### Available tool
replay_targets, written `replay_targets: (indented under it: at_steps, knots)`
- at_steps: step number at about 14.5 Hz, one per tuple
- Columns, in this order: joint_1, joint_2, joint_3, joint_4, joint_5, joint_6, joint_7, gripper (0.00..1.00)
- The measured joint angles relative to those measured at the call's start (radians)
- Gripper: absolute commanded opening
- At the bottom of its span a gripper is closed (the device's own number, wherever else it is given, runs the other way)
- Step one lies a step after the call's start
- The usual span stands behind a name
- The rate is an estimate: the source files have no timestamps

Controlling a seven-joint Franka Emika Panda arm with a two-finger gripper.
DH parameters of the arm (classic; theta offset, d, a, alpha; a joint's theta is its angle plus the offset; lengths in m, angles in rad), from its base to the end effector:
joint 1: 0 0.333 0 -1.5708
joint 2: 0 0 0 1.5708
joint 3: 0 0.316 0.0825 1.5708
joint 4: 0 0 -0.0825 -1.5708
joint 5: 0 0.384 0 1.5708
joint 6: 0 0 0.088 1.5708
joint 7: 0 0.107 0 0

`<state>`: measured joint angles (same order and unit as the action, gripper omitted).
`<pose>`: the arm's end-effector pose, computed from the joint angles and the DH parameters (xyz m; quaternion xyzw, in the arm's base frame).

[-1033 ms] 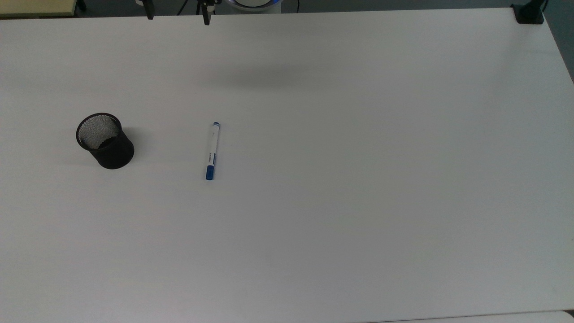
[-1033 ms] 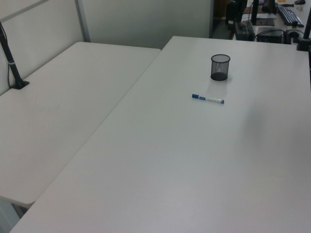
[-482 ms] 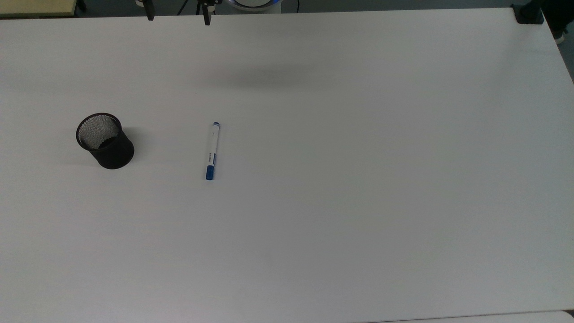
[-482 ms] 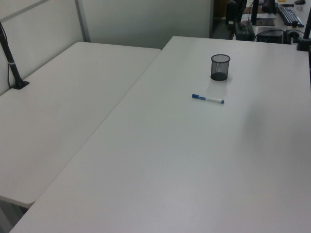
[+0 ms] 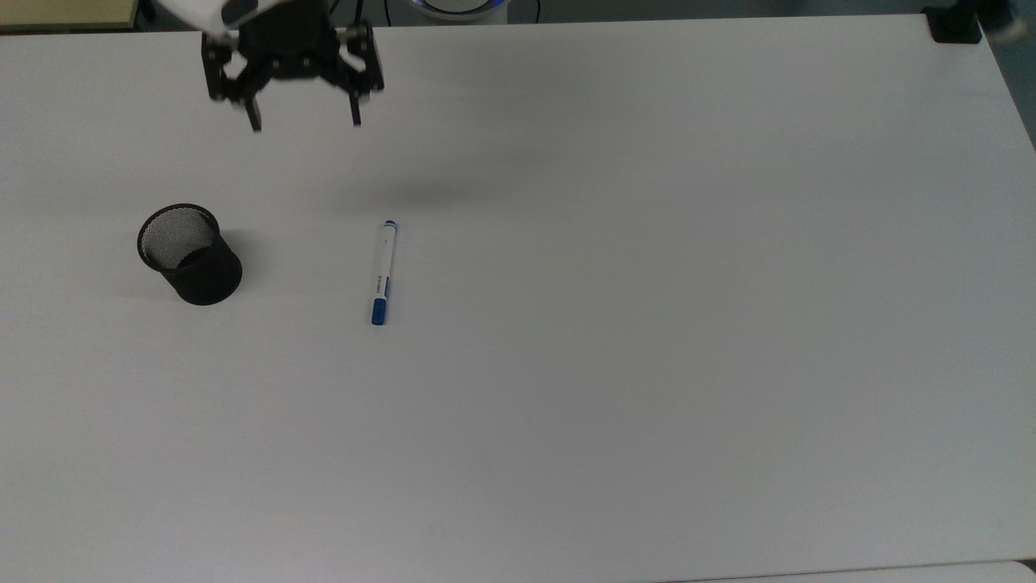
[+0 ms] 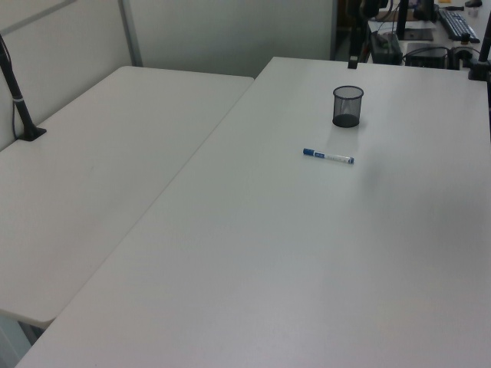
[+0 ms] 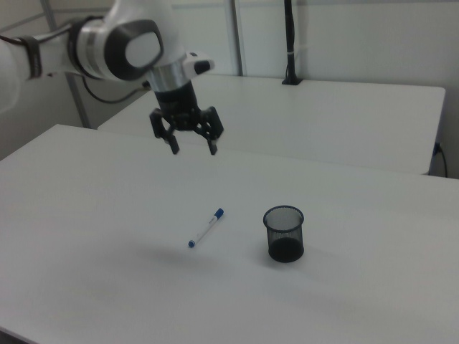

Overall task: Insert the marker
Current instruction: 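Lower the open gripper over the white blue-capped marker, then close the gripper on the marker's body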

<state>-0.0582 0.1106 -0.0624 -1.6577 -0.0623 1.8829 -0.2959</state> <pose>0.6045 -0.0762 0.5476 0.9932 0.0955 0.0491 0.0447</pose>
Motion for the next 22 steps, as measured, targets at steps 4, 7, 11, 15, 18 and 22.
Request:
replay_targets:
  at_steps: [4,7,11,15,18,22]
  knots:
    - [0.003,0.113,0.0,-0.019,-0.036,0.107,0.018,1.0]
    - [0.014,0.19,0.001,-0.044,-0.043,0.205,0.079,0.97]
    - [0.055,0.284,0.004,-0.061,-0.046,0.322,0.226,0.7]
    - [0.067,0.332,0.006,-0.061,-0.046,0.391,0.338,0.52]
    - [0.067,0.35,0.007,-0.061,-0.046,0.426,0.387,0.51]
    - [0.067,0.371,0.007,-0.061,-0.046,0.448,0.398,0.51]
